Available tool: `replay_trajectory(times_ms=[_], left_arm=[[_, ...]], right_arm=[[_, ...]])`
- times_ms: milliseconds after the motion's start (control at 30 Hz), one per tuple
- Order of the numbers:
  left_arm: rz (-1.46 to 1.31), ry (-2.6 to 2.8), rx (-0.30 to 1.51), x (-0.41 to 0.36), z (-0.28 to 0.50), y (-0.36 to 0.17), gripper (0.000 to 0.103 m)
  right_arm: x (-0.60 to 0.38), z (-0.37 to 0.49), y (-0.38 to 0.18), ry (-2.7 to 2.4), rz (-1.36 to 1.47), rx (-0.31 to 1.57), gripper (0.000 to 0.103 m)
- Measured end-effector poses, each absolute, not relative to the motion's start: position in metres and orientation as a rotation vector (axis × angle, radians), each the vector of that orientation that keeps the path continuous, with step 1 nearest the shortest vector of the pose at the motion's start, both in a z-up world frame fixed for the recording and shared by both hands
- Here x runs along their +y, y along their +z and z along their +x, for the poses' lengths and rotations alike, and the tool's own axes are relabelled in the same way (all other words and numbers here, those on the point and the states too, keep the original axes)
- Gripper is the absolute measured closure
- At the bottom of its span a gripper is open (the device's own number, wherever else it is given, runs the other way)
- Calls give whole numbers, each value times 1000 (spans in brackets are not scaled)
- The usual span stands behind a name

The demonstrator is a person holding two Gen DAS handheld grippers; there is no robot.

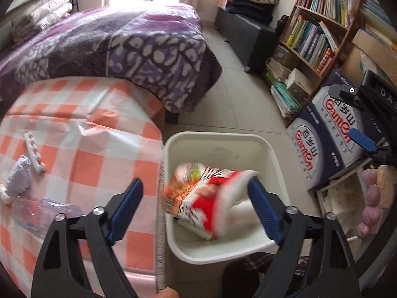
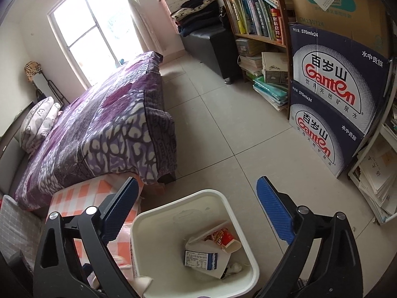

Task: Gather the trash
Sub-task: 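Open both tools to drop cup and foam strip into the bin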

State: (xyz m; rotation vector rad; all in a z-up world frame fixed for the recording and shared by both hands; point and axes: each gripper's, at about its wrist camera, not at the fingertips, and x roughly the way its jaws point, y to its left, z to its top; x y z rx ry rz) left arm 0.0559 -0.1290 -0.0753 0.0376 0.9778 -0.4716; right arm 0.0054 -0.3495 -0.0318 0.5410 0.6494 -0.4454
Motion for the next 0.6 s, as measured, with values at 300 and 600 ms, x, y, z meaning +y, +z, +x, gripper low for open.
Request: replay_trajectory(times_ms=[300, 600], left_arm=[[55, -419, 977, -127, 55, -77, 12], [104, -245, 973, -94, 60, -79, 12]], right_arm=[[-347, 4, -34, -451, 519, 652, 7], [-321, 19, -40, -445, 439, 705, 7]])
